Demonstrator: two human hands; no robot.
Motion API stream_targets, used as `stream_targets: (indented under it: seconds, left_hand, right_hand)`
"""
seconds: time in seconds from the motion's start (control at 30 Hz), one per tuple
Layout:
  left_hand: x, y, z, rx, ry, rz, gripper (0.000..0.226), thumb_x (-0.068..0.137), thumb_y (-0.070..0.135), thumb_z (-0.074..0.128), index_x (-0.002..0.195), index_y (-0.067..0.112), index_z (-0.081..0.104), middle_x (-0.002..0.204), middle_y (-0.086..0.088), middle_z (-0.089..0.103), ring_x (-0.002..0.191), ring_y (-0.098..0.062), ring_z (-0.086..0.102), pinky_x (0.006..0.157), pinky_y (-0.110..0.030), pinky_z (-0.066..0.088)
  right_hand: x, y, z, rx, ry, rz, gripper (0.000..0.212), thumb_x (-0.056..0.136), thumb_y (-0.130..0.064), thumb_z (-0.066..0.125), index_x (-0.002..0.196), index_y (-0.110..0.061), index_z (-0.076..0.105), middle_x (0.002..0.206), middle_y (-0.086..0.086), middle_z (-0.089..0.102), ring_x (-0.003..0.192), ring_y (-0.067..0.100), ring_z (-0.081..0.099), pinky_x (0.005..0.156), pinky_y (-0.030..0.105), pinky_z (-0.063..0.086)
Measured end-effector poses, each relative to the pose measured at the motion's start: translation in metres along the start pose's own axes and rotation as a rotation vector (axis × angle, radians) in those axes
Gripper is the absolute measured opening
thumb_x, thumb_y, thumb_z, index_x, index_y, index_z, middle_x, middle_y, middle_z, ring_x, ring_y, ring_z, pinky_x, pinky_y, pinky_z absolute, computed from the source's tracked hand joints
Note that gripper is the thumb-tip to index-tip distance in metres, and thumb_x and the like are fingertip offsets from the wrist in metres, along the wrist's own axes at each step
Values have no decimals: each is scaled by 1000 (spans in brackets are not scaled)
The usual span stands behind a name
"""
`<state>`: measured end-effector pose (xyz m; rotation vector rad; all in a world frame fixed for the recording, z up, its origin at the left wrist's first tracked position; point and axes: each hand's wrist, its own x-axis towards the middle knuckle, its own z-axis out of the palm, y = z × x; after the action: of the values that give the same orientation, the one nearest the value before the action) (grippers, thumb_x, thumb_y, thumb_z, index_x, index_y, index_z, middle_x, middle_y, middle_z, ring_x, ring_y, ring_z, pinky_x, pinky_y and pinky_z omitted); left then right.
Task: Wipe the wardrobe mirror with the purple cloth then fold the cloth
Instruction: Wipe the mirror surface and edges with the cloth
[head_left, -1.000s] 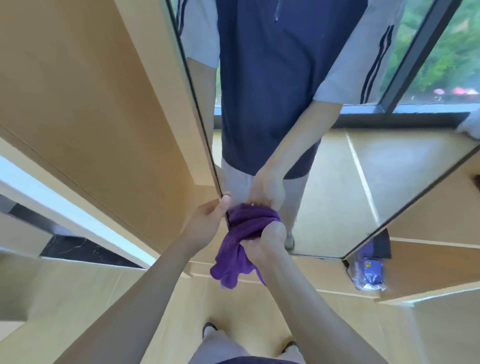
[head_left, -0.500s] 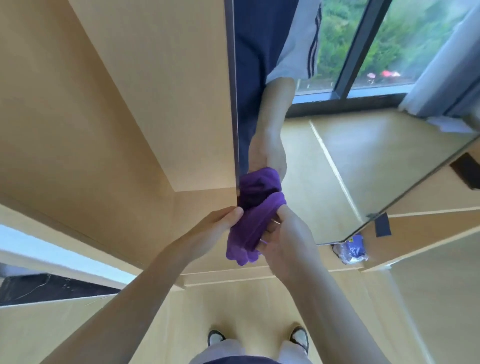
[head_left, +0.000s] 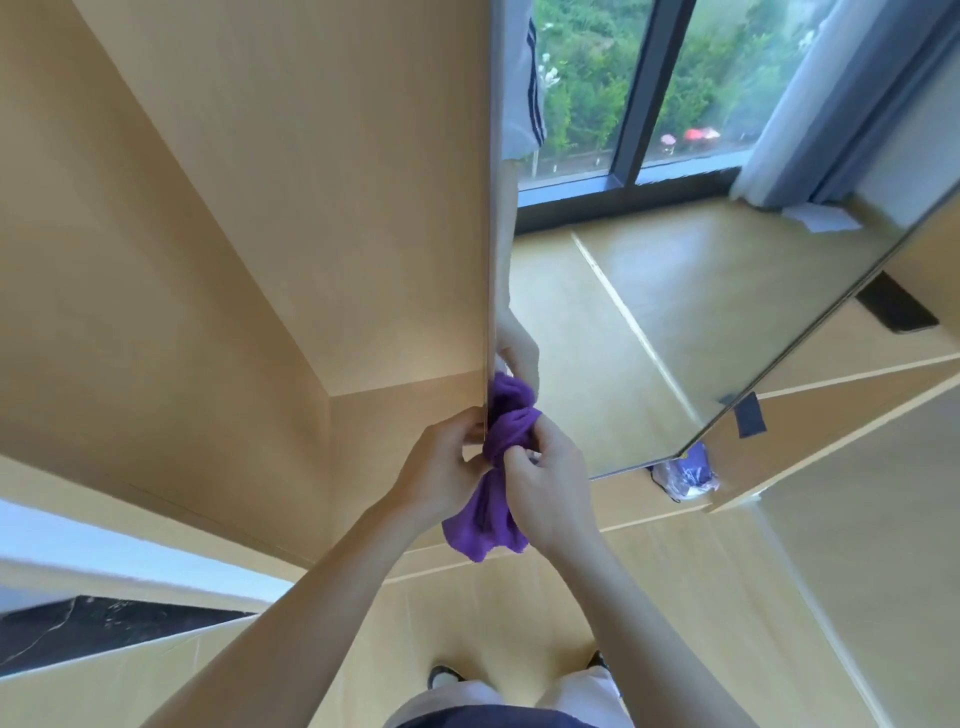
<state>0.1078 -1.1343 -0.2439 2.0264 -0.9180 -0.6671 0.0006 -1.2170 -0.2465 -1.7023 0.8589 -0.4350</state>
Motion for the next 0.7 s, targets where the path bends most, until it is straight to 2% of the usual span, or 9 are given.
stream_targets:
  seconds: [0.03, 0.1, 0.23, 0.33, 0.4, 0.47, 0.57, 0.63, 0.7]
  left_hand:
    - [2, -3, 2, 22, 16, 14, 22, 98, 4, 58, 117, 7, 68, 81, 26, 52, 66, 21, 53, 65, 1, 38]
    - [5, -9, 7, 66, 47, 30, 22, 96, 4, 60, 112, 15, 69, 78, 28, 52, 66, 24, 53, 63, 1, 37]
    - [10, -19, 20, 174, 97, 29, 20, 89, 8, 65, 105, 19, 70, 67, 25, 52, 64, 22, 53, 59, -1, 38]
    - [10, -18, 27, 261, 126, 33, 9, 84, 23, 64, 83, 30, 58, 60, 19, 54, 58, 6, 56, 50, -10, 36]
    - [9, -17, 31, 271, 144, 30, 9, 82, 35, 59, 81, 27, 57, 67, 10, 64, 59, -9, 58, 55, -24, 43]
    - [8, -17, 35, 270, 170, 12, 16, 84, 37, 60, 86, 21, 59, 74, 7, 68, 63, -21, 58, 58, -31, 42]
    - [7, -17, 38, 268, 212, -3, 13, 89, 31, 67, 87, 20, 61, 68, 13, 61, 64, -19, 53, 57, -29, 38]
    - [8, -15, 37, 300, 192, -13, 9, 89, 24, 66, 88, 21, 58, 69, 15, 57, 66, -20, 53, 58, -29, 37]
    - [11, -14, 34, 349, 136, -36, 14, 87, 15, 61, 88, 24, 50, 73, 10, 55, 70, -24, 52, 63, -29, 36]
  right_hand:
    - [-5, 3, 1, 19, -17, -13, 21, 72, -14, 40, 82, -21, 56, 75, -5, 62, 68, 15, 52, 66, 29, 45]
    - [-14, 12, 4, -4, -23, -82, 29, 68, -10, 40, 92, -23, 52, 92, -5, 57, 83, 18, 54, 75, 29, 47]
    - [-24, 34, 15, -145, 66, -224, 34, 73, -5, 42, 102, -23, 45, 108, -8, 41, 100, 22, 50, 84, 41, 51]
    - [-23, 61, 21, -347, 182, -347, 34, 80, 0, 49, 112, -14, 52, 121, 4, 46, 107, 31, 52, 91, 45, 50]
    - [-22, 83, 20, -418, 248, -332, 33, 85, -7, 54, 118, -8, 56, 130, 11, 47, 114, 32, 50, 93, 44, 49]
    - [-21, 98, 16, -407, 275, -282, 40, 84, -17, 55, 124, -10, 55, 132, 10, 45, 116, 29, 48, 92, 43, 50]
    - [-14, 105, 23, -391, 192, -271, 47, 87, -21, 58, 131, -11, 50, 129, 12, 52, 113, 33, 52, 90, 42, 49]
    - [-7, 107, 36, -411, 115, -210, 34, 91, -15, 62, 122, -1, 58, 119, 18, 59, 106, 39, 55, 87, 43, 49]
    - [1, 104, 44, -421, 44, -125, 16, 96, -9, 56, 107, 2, 55, 109, 22, 59, 98, 43, 58, 77, 47, 49]
